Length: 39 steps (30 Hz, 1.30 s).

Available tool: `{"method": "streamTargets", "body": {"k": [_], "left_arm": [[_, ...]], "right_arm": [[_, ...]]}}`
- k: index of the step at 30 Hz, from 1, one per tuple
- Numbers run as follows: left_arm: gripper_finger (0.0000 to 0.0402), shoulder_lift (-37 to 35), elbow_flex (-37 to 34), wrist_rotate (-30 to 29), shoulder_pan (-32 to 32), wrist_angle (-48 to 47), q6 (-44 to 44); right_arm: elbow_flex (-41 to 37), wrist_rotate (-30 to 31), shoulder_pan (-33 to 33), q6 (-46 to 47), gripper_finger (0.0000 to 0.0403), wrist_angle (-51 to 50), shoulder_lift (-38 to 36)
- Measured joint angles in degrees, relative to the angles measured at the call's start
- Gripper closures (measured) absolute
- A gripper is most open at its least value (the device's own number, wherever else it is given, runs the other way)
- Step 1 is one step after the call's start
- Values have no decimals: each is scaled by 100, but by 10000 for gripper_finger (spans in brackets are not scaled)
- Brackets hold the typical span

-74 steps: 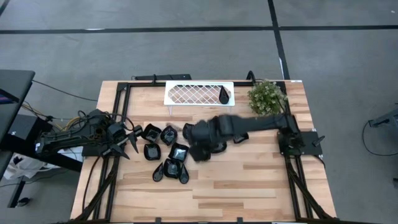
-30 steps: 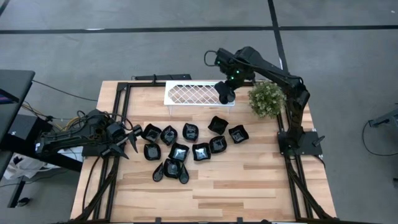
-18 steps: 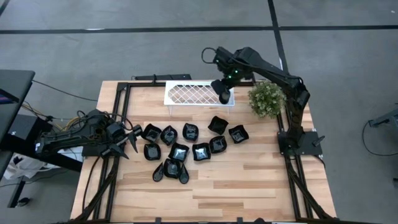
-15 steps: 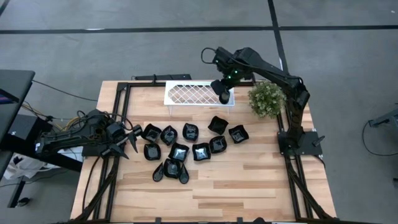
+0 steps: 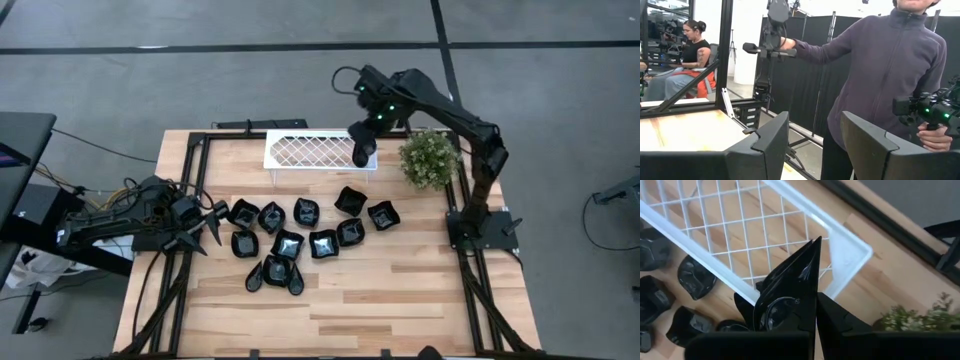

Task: Pick & Place Mini shaped plates
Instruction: Stack the drop-shaped plate on top of the drop-shaped plate on the shelf

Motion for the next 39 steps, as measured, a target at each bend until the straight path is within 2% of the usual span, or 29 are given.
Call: {"method": "streamTargets", "body": {"k": [4,6,15,19,26,39], "left_arm": [[219,-1,0,0,1,0,1],[219,-2,0,0,1,2,1],[219,-1,0,0,-1,1,1],[219,-1,0,0,0,9,1],[219,-2,0,0,-1,39,1],[219,-2,0,0,0,48,1]], "right_arm": [[-23,-20,-164,-109,403,74,-280],[-269,-116,-238,-144,403,445,-519],[-2687,-662,-187,383,403,2409,-1684],[-3366,-848,-94,463,403,3094,-2063],[-3661,-905,-107,422,403,3411,-2116],[-3679,-943,-132,174,403,3707,-1630]]}}
